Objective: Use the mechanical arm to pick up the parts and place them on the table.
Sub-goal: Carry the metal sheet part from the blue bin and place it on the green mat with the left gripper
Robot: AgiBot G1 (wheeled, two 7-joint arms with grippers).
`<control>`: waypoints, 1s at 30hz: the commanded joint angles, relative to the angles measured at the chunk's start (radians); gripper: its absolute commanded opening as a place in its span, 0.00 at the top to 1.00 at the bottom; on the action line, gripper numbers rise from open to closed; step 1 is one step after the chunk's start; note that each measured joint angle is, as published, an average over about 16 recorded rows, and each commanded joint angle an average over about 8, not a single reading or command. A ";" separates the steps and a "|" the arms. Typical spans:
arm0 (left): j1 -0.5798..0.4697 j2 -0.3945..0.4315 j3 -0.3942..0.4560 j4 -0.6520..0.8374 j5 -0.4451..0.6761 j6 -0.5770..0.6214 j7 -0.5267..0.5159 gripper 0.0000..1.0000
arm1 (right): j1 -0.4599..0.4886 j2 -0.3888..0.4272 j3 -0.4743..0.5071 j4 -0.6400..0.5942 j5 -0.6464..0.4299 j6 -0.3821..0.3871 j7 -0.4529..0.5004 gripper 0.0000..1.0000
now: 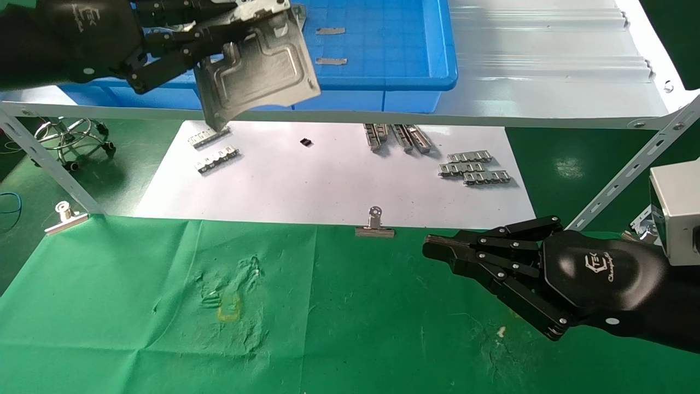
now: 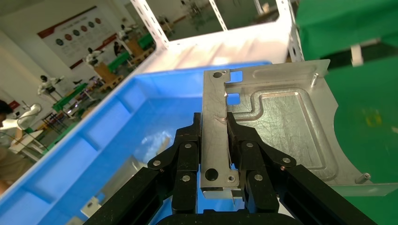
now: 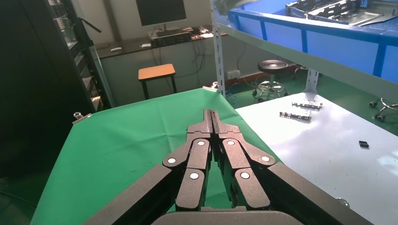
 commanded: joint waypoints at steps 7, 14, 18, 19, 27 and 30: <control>0.067 -0.097 0.057 -0.164 -0.042 0.013 0.038 1.00 | 0.000 0.000 0.000 0.000 0.000 0.000 0.000 1.00; 0.150 -0.194 0.158 -0.342 -0.115 0.014 0.074 1.00 | 0.000 0.000 0.000 0.000 0.000 0.000 0.000 1.00; 0.186 -0.240 0.238 -0.422 -0.129 0.012 0.118 1.00 | 0.000 0.000 0.000 0.000 0.000 0.000 0.000 1.00; 0.194 -0.248 0.260 -0.437 -0.128 0.011 0.130 1.00 | 0.000 0.000 0.000 0.000 0.000 0.000 0.000 1.00; 0.247 -0.257 0.415 -0.434 -0.087 -0.004 0.220 1.00 | 0.000 0.000 0.000 0.000 0.000 0.000 0.000 1.00; 0.259 -0.232 0.450 -0.378 -0.063 -0.016 0.256 1.00 | 0.000 0.000 0.000 0.000 0.000 0.000 0.000 1.00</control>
